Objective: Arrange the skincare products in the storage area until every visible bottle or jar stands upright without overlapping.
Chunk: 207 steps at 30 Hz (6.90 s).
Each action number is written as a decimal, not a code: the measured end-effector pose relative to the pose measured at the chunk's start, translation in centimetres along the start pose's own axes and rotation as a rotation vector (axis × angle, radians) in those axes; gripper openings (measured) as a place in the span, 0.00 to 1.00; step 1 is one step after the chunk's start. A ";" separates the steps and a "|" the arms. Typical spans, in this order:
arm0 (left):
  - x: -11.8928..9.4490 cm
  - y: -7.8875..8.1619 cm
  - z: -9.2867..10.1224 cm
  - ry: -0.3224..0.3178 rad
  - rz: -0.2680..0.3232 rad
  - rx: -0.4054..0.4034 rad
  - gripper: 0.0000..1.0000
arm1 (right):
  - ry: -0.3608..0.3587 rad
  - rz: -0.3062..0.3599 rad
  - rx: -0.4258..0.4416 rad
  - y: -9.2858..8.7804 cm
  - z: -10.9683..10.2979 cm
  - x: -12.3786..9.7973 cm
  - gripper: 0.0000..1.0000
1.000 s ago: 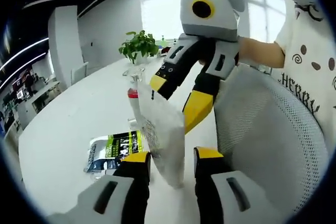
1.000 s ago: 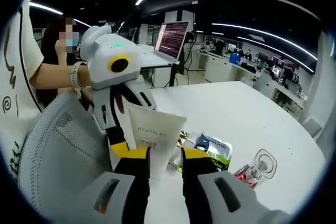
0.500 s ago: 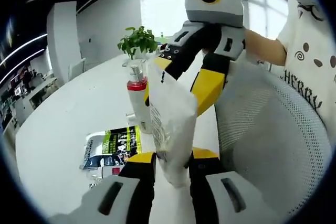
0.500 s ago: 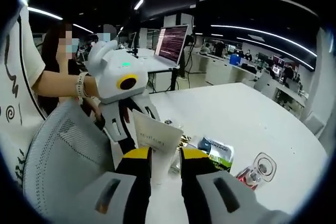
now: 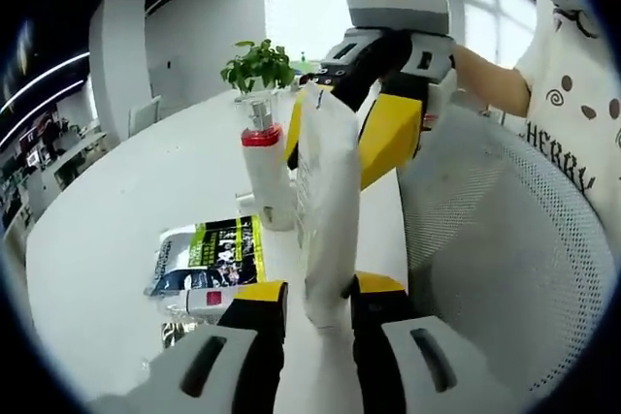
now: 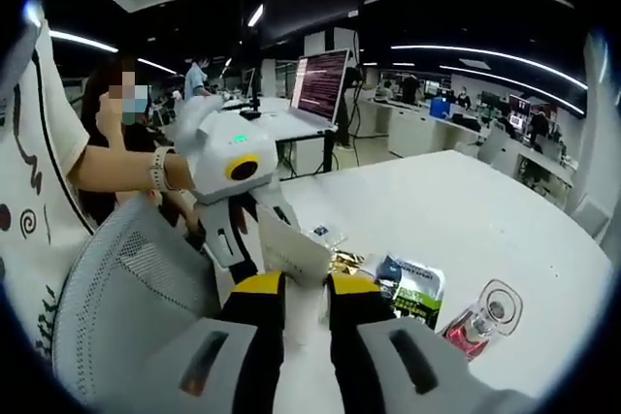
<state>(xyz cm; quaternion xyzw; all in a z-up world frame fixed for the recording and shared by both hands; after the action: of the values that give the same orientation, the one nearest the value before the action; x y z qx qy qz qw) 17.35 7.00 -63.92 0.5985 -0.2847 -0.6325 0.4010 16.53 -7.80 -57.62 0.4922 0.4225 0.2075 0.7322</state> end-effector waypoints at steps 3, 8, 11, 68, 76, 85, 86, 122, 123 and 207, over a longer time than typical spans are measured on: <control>0.0 0.0 0.0 0.006 0.012 -0.006 0.24 | 0.001 -0.003 0.003 -0.1 0.0 -0.1 0.16; 0.3 -1.0 0.0 0.005 -0.051 0.002 0.20 | -0.002 -0.007 0.001 -0.1 -0.1 -0.2 0.15; 0.5 -1.1 0.1 0.004 -0.050 0.012 0.17 | -0.002 -0.013 -0.004 -0.1 -0.1 -0.2 0.15; 4.4 0.8 -6.4 -0.046 -0.073 0.076 0.15 | -0.347 -0.029 0.160 -3.3 3.5 -7.9 0.58; 4.9 1.3 -7.1 -0.062 -0.070 0.084 0.15 | -0.359 -0.032 0.168 -3.5 3.7 -8.0 0.58; 5.4 1.8 -7.5 -0.078 -0.063 0.098 0.15 | -0.375 -0.037 0.169 -3.5 4.1 -8.3 0.59; 5.5 1.8 -7.5 -0.082 -0.063 0.100 0.15 | -0.376 -0.036 0.169 -3.5 4.2 -8.3 0.59; 6.3 2.1 -8.2 -0.094 -0.056 0.136 0.16 | -0.380 -0.044 0.183 -3.7 4.7 -8.2 0.59; 6.3 2.2 -8.1 -0.092 -0.054 0.138 0.16 | -0.379 -0.044 0.183 -3.7 4.7 -8.2 0.59; -9.8 0.9 4.1 0.460 0.121 -0.200 0.99 | -0.433 -0.101 0.150 -3.7 4.1 -10.6 0.99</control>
<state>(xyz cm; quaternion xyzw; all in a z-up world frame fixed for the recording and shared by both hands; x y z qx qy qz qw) 13.06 14.40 -57.49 0.6658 -0.1574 -0.4796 0.5495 13.56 -19.28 -55.86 0.5568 0.2937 0.0283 0.7765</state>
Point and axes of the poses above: the point that each gripper's makers call its tool centre point, and the gripper's own axes: x roughly forward along the fingers, z roughly to its right, y roughly out of its top, the point moved 9 cm from there along -x, roughly backward along the fingers, and after that the axes turned 14 degrees about -y, right-handed, at the moved point
